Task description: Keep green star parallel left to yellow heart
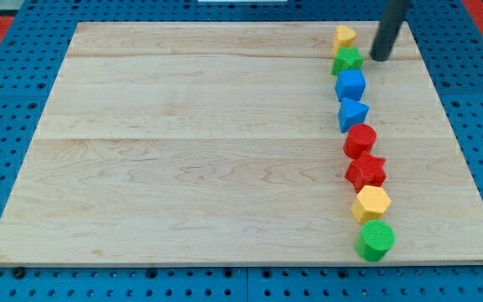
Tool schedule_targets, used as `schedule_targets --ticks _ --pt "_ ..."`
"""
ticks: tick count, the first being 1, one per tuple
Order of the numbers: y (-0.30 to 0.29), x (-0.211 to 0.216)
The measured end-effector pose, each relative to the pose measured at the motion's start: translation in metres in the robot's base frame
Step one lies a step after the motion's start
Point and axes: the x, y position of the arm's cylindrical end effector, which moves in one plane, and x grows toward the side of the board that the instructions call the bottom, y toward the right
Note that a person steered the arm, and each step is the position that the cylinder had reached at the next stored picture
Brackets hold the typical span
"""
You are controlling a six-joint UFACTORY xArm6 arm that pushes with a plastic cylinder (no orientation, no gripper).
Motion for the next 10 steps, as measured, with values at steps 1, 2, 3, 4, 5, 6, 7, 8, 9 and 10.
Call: schedule_targets --ticks 1,2,3,4,5,6,7,8,9,10 --pt "-0.029 0.009" --pt "-0.028 0.016" --pt "-0.053 0.056" --pt "-0.086 0.053" --pt "-0.099 0.014" --pt "-0.101 0.028" --pt "-0.131 0.073" --pt "-0.153 0.045" --pt "-0.150 0.018" --pt "-0.140 0.006"
